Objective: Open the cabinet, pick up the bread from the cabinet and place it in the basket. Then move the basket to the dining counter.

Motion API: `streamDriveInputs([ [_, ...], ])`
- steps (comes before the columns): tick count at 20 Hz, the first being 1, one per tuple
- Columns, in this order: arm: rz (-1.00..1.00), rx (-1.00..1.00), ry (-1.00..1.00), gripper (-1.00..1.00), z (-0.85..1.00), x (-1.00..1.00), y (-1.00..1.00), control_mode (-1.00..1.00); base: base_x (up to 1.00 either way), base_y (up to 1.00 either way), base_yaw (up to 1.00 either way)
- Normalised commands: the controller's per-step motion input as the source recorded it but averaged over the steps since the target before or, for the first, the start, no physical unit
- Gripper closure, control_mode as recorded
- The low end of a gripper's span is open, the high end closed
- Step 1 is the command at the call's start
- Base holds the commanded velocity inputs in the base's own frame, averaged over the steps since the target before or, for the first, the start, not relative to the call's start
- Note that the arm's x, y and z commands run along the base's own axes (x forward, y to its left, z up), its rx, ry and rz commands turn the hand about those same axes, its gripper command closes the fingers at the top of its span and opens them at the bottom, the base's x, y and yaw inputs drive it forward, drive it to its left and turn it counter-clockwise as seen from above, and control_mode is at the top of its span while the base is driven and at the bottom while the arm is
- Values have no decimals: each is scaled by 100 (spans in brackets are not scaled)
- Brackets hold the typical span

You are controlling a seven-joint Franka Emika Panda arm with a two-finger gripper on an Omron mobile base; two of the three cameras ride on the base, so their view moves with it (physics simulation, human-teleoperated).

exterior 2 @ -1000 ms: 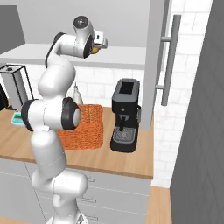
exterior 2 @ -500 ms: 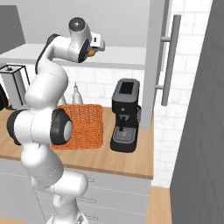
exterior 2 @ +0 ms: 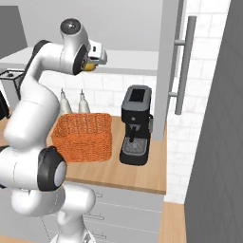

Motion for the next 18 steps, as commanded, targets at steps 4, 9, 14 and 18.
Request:
streamDriveInputs([
  [4, 0, 0, 15, 100, -67, -100, 0, -100, 0, 0, 0],
  [9, 0, 0, 11, 100, -92, -100, 0, -100, 0, 0, 0],
  [14, 0, 0, 6, 100, -100, -1, 23, -100, 0, 0, 0],
  [18, 0, 0, 12, 100, -96, 46, 13, -100, 0, 0, 0],
])
